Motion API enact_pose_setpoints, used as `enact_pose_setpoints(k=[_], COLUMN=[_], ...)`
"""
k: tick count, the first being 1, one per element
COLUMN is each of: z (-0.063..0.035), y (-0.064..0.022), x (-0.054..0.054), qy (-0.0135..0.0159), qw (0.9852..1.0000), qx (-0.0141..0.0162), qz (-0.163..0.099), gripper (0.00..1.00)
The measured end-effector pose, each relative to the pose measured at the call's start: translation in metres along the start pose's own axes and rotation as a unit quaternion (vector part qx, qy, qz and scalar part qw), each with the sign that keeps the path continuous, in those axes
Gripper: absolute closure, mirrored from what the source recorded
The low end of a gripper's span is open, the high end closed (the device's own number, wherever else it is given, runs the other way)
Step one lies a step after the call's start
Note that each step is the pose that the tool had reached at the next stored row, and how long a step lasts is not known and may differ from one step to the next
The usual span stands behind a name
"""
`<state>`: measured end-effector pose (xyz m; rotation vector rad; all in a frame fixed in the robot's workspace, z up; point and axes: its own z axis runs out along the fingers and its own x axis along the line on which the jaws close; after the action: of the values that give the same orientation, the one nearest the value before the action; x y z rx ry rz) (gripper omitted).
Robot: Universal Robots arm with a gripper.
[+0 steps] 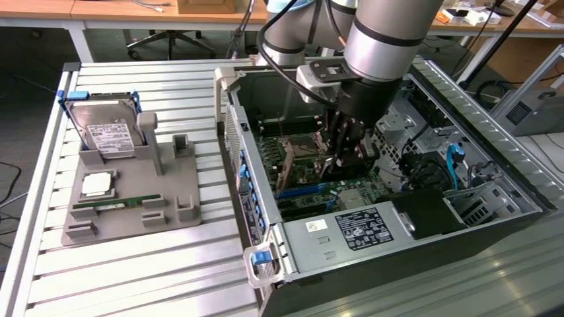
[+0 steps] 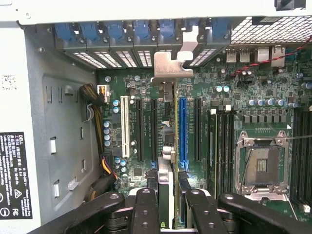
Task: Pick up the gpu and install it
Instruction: 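Insert the gpu into the slot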
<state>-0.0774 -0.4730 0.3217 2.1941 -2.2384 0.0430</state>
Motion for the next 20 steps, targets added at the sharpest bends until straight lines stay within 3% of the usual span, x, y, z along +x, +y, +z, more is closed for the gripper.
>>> enact_pose_setpoints(k=[6, 11, 16, 18, 20], z=[0.0012, 0.0036, 0.0060, 0.0067, 0.0075], y=[0.0000, 0.0002, 0.0010, 0.0012, 0.0012], x=[0.0003, 0.0003, 0.0004, 0.0005, 0.0005], qy=[0.0016, 0.0057, 0.0059, 0.0039, -0.0008], qw=[1.0000, 1.0000, 1.0000, 1.0000, 1.0000], qx=[0.0001, 0.0001, 0.0001, 0.0001, 0.0000], qz=[0.000, 0.000, 0.000, 0.000, 0.000], gripper=[0.73, 0.73, 0.73, 0.73, 0.73])
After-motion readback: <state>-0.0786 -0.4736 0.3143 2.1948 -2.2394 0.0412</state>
